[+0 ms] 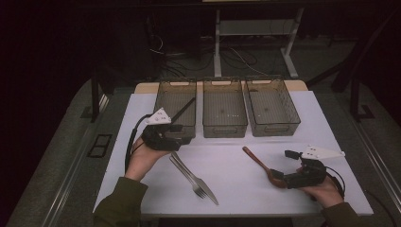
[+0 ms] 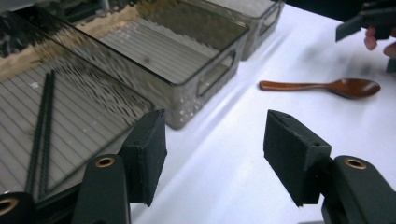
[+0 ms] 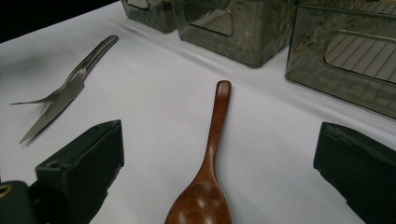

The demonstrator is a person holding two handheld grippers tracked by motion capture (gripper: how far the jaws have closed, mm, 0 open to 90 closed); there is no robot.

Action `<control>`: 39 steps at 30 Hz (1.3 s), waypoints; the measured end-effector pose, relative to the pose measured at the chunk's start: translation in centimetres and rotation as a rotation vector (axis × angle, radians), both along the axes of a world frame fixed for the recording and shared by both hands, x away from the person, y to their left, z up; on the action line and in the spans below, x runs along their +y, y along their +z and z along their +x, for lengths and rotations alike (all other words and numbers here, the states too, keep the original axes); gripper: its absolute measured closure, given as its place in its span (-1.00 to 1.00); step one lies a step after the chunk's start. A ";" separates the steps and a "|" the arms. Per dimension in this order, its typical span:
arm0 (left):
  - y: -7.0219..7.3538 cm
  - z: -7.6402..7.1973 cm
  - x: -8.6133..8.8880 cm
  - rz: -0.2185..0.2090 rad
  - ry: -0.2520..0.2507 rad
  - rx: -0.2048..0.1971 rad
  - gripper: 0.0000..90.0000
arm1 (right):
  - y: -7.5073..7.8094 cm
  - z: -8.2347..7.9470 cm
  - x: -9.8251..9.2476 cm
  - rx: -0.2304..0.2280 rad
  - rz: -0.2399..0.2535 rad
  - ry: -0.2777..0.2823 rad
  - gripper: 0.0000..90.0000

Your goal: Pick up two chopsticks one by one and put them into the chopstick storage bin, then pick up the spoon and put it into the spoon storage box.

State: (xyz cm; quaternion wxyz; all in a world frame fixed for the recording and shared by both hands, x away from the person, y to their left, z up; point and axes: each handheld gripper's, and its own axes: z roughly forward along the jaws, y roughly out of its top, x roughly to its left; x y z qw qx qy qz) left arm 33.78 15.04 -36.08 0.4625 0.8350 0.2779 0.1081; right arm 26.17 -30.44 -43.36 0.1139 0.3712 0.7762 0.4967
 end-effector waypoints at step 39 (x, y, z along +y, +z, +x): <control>-6.8 -7.0 1.9 -0.041 -0.005 -0.027 -0.70 | 0.0 -0.2 0.0 -0.002 -0.004 0.003 -0.97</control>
